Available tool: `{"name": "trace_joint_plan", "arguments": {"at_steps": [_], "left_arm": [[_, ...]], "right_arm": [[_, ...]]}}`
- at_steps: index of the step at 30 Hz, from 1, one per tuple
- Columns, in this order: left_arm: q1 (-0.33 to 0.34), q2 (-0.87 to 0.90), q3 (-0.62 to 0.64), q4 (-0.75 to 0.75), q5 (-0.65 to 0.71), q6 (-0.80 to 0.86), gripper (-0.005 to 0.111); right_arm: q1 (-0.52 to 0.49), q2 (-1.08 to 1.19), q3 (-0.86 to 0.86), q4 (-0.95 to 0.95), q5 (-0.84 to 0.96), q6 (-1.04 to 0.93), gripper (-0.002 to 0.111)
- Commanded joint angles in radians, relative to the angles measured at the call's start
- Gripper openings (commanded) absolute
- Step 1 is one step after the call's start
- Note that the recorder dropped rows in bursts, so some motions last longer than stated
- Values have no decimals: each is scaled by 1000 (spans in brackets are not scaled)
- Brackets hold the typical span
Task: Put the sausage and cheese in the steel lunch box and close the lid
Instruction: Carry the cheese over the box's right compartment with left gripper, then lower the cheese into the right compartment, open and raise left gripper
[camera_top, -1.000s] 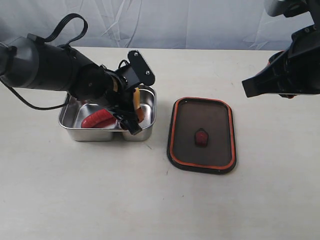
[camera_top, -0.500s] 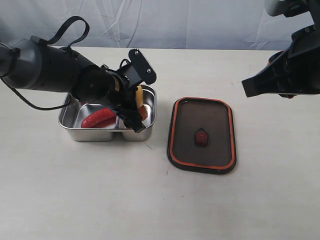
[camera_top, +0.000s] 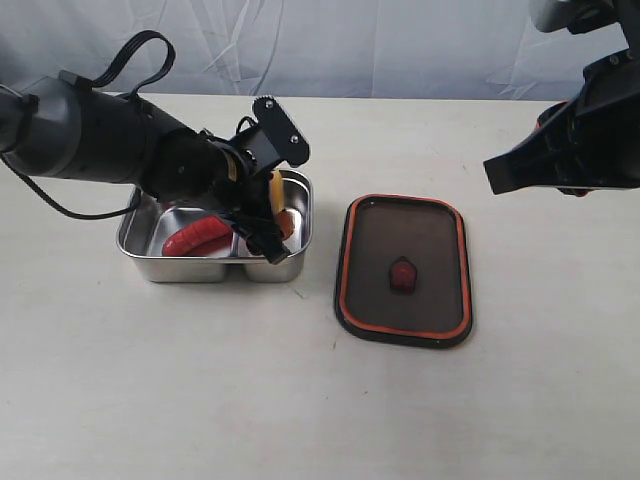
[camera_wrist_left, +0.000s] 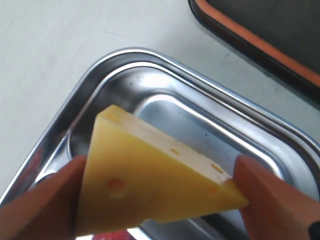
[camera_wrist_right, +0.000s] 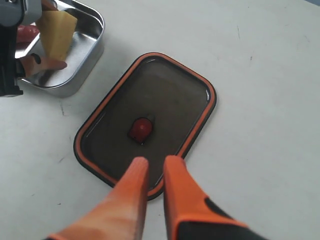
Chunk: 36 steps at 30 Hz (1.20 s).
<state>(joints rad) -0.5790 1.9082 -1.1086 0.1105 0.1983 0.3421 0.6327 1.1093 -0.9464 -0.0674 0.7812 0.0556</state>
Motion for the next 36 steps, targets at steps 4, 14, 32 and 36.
{"name": "trace_joint_plan", "arguments": {"at_steps": [4,14,32,36], "left_arm": [[1,0,-7,-5,-3,-2,62],[1,0,-51,-1,96,27,70],[1,2,-218,-129,347,219,69],[1,6,-245,-127,427,261,69]], "right_arm": [[-5,-6,3,-13,-9,0,14],[-5,-6,3,-19,-10,0,14],[-5,-6,3,-19,-10,2,14],[-5,-6,3,-10,-4,2,14]]}}
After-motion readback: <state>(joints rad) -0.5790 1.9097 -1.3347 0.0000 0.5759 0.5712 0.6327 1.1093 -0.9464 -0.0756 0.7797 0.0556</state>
